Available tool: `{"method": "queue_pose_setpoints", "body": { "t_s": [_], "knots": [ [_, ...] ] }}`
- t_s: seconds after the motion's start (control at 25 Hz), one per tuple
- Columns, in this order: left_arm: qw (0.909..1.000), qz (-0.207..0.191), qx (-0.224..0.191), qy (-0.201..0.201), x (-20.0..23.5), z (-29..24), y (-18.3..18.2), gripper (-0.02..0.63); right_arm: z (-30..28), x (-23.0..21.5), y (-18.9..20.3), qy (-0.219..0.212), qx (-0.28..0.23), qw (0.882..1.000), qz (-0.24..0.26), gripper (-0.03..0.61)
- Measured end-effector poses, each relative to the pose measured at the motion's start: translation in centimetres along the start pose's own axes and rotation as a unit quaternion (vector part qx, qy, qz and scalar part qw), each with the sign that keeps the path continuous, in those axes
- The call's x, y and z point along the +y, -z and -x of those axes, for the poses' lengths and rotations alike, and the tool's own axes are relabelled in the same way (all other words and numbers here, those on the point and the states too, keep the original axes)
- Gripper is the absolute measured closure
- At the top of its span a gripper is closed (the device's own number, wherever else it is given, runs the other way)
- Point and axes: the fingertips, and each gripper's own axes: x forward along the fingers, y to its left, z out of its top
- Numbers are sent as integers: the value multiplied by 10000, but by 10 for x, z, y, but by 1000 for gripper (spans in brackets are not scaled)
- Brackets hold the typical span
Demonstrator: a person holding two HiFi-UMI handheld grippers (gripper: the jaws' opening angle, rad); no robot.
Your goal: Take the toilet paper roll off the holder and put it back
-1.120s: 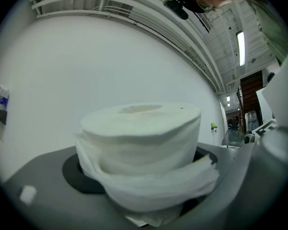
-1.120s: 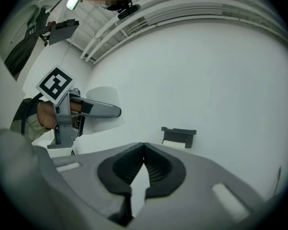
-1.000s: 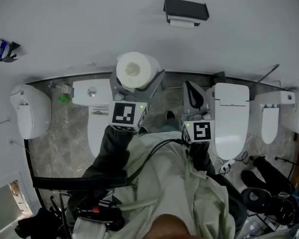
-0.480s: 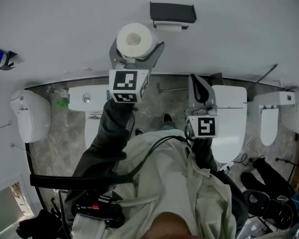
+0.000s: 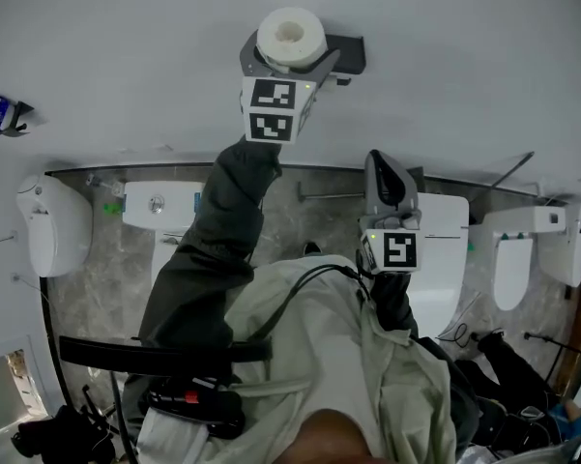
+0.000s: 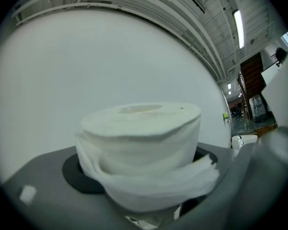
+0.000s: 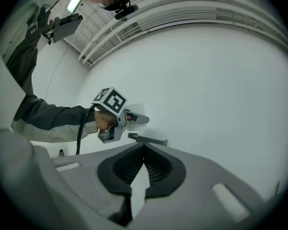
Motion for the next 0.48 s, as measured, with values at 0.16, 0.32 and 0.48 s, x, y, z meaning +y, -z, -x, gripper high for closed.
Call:
{"method": "queue_pose_setpoints", "body": {
  "t_s": [0.16, 0.32, 0.48],
  "knots": [
    [9993, -131, 346, -19, -3, -36, 11, 121, 0, -17, 4, 32, -1, 10000, -4, 578],
    [9974, -353, 581, -249, -1, -57, 22, 121, 3, -35, 12, 96, 46, 9999, -60, 578],
    [9947, -558, 832, -243, 6, -67, 31, 121, 2, -37, 18, 99, 121, 9998, -140, 578]
  ]
}}
